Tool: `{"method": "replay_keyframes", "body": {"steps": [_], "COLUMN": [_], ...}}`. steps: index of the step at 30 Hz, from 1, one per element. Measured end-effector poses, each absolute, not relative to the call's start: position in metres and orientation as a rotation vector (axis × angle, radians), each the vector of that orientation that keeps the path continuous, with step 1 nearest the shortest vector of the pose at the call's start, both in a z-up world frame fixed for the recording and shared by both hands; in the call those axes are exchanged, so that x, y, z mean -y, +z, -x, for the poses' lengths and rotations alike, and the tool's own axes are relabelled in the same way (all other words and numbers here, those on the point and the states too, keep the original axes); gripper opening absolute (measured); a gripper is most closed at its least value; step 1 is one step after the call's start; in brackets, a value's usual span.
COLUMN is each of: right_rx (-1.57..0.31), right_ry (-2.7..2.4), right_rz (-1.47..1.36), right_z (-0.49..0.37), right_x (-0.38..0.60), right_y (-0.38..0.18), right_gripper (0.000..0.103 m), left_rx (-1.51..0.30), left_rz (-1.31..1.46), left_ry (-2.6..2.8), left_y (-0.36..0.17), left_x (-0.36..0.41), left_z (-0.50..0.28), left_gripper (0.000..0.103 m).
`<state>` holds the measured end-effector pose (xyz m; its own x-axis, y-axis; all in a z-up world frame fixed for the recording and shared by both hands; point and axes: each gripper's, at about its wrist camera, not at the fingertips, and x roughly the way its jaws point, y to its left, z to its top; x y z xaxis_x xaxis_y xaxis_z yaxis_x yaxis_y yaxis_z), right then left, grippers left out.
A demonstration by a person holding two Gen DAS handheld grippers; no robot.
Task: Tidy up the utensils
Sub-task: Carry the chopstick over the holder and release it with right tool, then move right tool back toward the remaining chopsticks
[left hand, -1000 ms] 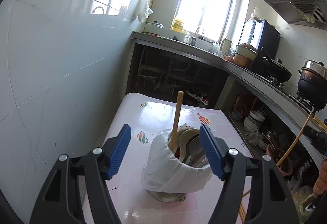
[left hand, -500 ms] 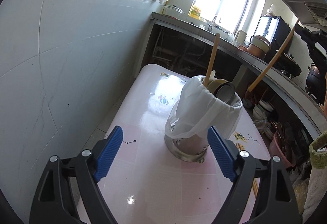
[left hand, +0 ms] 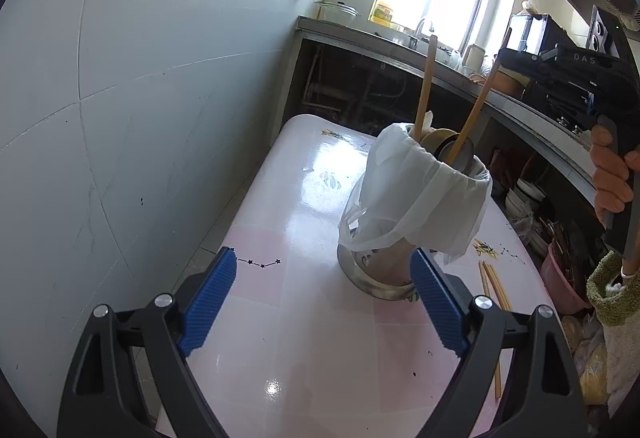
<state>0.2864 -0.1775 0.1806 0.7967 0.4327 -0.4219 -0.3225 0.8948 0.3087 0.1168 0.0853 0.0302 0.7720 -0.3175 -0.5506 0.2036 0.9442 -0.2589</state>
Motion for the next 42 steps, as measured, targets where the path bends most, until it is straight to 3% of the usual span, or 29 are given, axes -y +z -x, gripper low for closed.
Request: {"method": "replay_keyframes", "body": {"steps": [8, 16, 29, 35, 42], "right_rx": [-0.625, -0.619, -0.527, -0.589, -0.775], "right_ry": [0.409, 0.428, 0.348, 0.208, 0.072], "right_rz": [-0.072, -0.036, -0.197, -0.322, -0.424], "right_z": [-0.289, -0.277, -0.191, -0.144, -0.103], "right_x": [0.143, 0.135, 0.219, 0.277, 0.298], "right_y": [0.143, 0.15, 0.163, 0.128, 0.046], "right_gripper": [0.004, 0.005, 0.022, 0.024, 0.026], "left_rx": [-0.632, -0.633, -0.632, -0.645, -0.689], "left_rz": [0.181, 0.164, 0.117, 0.071, 0.01], "left_ry": [-0.28, -0.276, -0.309, -0.362, -0.434], "left_y": [0.03, 0.033, 0.037, 0.035, 0.02], "left_x": [-0.086, -0.079, -0.057, -0.034, -0.001], "left_z": [-0.115, -0.113, -0.105, -0.099, -0.095], "left_gripper": [0.087, 0.089, 0.091, 0.091, 0.092]}}
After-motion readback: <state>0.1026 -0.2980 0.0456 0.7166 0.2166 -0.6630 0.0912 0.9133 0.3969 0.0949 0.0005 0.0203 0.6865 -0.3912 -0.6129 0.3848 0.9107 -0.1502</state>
